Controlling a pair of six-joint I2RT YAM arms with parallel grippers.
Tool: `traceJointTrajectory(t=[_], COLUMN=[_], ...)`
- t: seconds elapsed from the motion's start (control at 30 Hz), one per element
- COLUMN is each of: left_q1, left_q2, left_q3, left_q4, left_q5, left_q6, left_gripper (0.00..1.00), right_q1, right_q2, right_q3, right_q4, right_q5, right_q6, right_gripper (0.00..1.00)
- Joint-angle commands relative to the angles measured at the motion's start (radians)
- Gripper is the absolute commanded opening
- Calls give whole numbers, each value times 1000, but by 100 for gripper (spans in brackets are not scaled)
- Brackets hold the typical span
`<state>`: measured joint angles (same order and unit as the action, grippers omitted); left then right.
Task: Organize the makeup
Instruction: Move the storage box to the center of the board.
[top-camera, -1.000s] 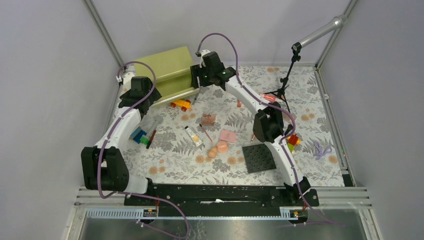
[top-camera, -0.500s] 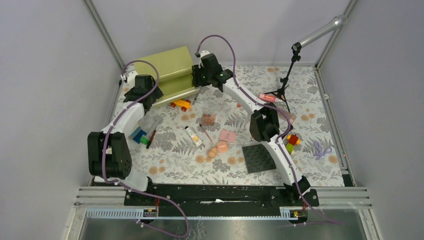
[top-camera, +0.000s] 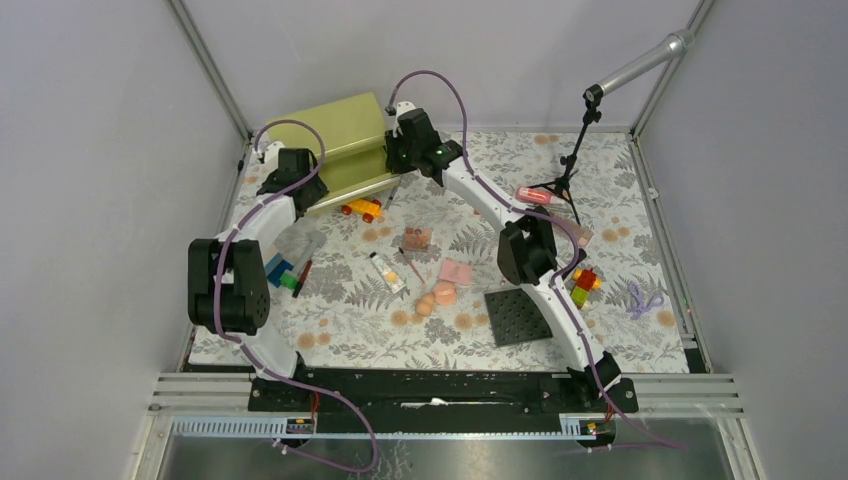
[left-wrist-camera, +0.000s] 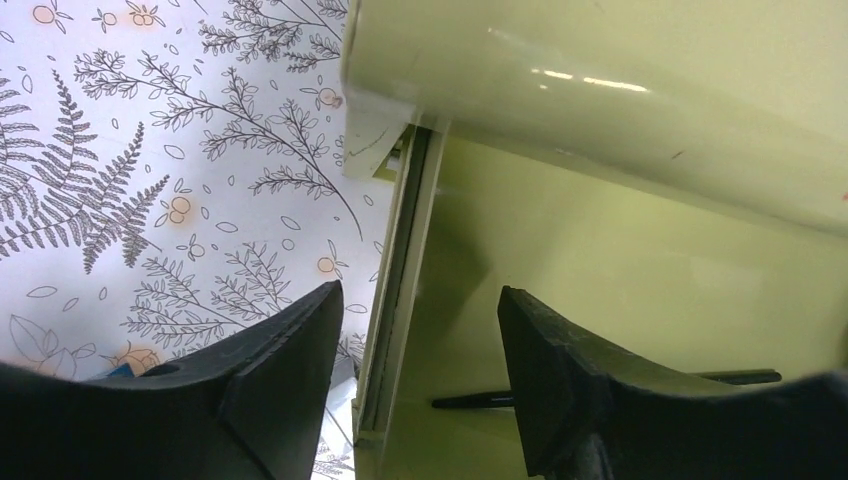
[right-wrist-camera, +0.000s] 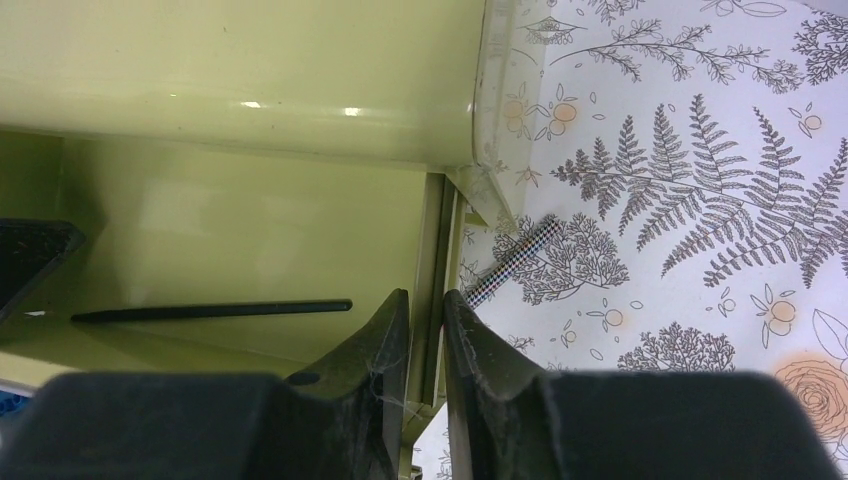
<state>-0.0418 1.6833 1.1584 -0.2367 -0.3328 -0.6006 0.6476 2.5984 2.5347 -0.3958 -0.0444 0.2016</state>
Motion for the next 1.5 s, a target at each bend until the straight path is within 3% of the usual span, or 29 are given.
traceJointTrajectory(t=[0.0, 0.1, 0.3, 0.8, 1.17, 1.47], left_q1=[3, -1, -60, -179, -219, -239], left_q2=[24, 52, 107, 266, 181, 119], left_q3=[40, 61, 108, 315, 172, 148], left_q4=[13, 14, 14, 15, 41, -55], left_q5=[21, 63, 74, 187, 205, 114], left_q6=[17, 31, 79, 151, 173, 176], left_gripper=[60, 47, 31, 23, 18, 18], right_q1=[-8, -8, -8, -54, -53, -41], right_q2=[-5, -19, -72, -222, -535, -658], right_q3=[24, 12, -46, -282, -789, -937], right_q4=[17, 18, 32, 18, 167, 178], right_q5=[64, 105, 249, 403, 409, 343], right_q6=[-39, -46, -74, -106, -31, 21], right_gripper=[12, 3, 0, 0, 0, 0])
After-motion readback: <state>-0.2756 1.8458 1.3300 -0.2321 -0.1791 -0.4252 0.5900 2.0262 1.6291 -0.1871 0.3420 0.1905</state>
